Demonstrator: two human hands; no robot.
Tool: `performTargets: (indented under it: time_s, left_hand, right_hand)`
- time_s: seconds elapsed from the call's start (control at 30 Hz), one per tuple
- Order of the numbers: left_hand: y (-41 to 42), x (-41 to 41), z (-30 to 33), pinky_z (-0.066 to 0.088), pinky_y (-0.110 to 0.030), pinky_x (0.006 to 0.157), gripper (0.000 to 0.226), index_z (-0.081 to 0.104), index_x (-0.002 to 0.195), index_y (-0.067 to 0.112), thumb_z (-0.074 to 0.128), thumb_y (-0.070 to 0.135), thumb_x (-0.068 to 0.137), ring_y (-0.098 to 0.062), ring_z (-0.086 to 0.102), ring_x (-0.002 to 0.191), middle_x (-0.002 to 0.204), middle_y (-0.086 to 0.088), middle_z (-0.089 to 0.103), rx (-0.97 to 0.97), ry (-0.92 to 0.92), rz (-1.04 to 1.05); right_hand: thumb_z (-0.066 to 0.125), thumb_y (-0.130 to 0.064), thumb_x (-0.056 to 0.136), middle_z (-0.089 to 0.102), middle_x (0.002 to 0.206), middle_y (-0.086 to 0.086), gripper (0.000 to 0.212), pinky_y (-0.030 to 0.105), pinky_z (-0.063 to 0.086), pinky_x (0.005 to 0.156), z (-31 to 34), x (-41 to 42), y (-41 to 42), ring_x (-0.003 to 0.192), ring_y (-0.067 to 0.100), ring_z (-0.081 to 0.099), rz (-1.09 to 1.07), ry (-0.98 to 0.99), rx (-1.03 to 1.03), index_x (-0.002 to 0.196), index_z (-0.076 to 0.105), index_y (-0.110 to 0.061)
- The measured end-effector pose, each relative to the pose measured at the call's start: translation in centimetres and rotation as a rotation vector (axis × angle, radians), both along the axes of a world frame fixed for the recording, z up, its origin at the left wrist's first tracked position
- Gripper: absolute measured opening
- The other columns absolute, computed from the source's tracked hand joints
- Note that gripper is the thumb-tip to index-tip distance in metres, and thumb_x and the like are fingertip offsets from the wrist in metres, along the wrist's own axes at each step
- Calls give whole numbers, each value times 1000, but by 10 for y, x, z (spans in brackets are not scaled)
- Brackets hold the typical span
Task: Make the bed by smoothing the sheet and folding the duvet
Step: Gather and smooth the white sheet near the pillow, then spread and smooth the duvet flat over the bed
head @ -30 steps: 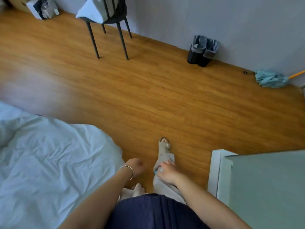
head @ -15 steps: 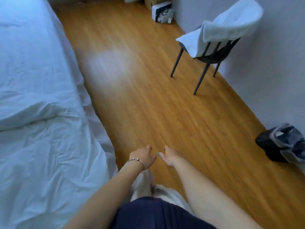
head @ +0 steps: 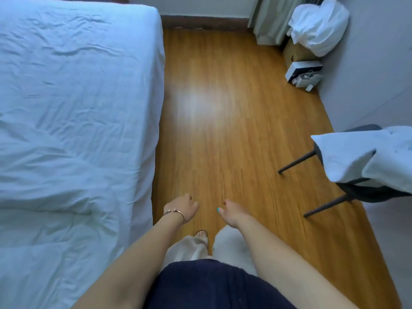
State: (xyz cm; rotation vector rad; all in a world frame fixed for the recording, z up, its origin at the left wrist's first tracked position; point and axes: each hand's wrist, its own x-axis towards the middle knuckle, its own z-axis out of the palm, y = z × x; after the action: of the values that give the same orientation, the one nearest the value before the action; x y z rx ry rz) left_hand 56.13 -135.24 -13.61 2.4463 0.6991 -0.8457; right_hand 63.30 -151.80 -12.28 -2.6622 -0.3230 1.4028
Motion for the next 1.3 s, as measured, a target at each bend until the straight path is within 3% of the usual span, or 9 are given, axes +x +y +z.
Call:
performTargets:
  time_s: [0.17, 0.37, 0.57, 0.67, 0.83, 1.0, 1.13, 1.3]
  left_hand:
    - [32, 66, -14, 55, -32, 80, 53, 39, 141, 22, 38, 48, 94, -15, 60, 100, 129, 1, 57, -43, 59, 242]
    - [97, 157, 7, 53, -34, 80, 46, 45, 132, 21, 34, 46, 95, -16, 60, 90, 107, 0, 59, -41, 93, 528]
    - [156, 188, 36, 44, -34, 93, 43, 52, 124, 18, 42, 44, 92, -27, 55, 112, 128, -6, 58, -72, -74, 970]
    - [205, 172, 53, 42, -34, 92, 44, 46, 134, 23, 36, 41, 95, -26, 53, 118, 135, -4, 53, -6, -55, 1041]
    - [313, 120, 66, 46, -33, 79, 49, 37, 141, 25, 33, 48, 98, -23, 58, 106, 134, 0, 53, 101, -64, 1190]
    - [428, 58, 66, 46, -37, 93, 51, 39, 139, 23, 37, 50, 96, -20, 53, 116, 137, 2, 49, 100, -141, 1409]
    - [505, 23, 45, 45, -40, 97, 56, 41, 139, 25, 48, 53, 91, -20, 47, 124, 137, 1, 48, 100, -264, 1600]
    - [615, 2, 4, 36, -43, 103, 69, 31, 144, 32, 50, 63, 86, -21, 35, 134, 143, 1, 42, 306, -253, 1556]
  right_hand:
    - [37, -42, 101, 49, 138, 10, 47, 42, 43, 98, -3, 110, 67, 125, 29, 48, 236, -64, 38, 137, 41, -13]
    - [42, -41, 100, 43, 145, 12, 53, 40, 39, 105, 5, 226, 151, 130, 30, 45, 494, 36, 92, 143, 36, -9]
    - [40, -44, 100, 45, 143, 13, 54, 41, 41, 103, 28, 294, 281, 128, 32, 46, 872, -32, 109, 140, 37, -8]
    - [38, -41, 102, 43, 144, 11, 52, 43, 42, 101, 47, 286, 357, 129, 31, 45, 1030, -5, 179, 143, 35, -9]
    - [35, -41, 103, 46, 138, 10, 49, 39, 44, 93, 59, 240, 487, 121, 29, 50, 1311, -19, 255, 140, 37, -9]
    - [39, -44, 100, 45, 141, 4, 51, 39, 42, 96, 62, 171, 609, 124, 23, 48, 1335, -16, 352, 143, 36, -16]
    - [45, -44, 97, 39, 144, 4, 56, 41, 44, 96, 59, 115, 709, 128, 24, 44, 1502, -56, 363, 147, 30, -23]
    - [51, -41, 95, 34, 144, 10, 65, 42, 46, 92, 31, 66, 843, 126, 28, 41, 1535, -118, 488, 150, 18, -37]
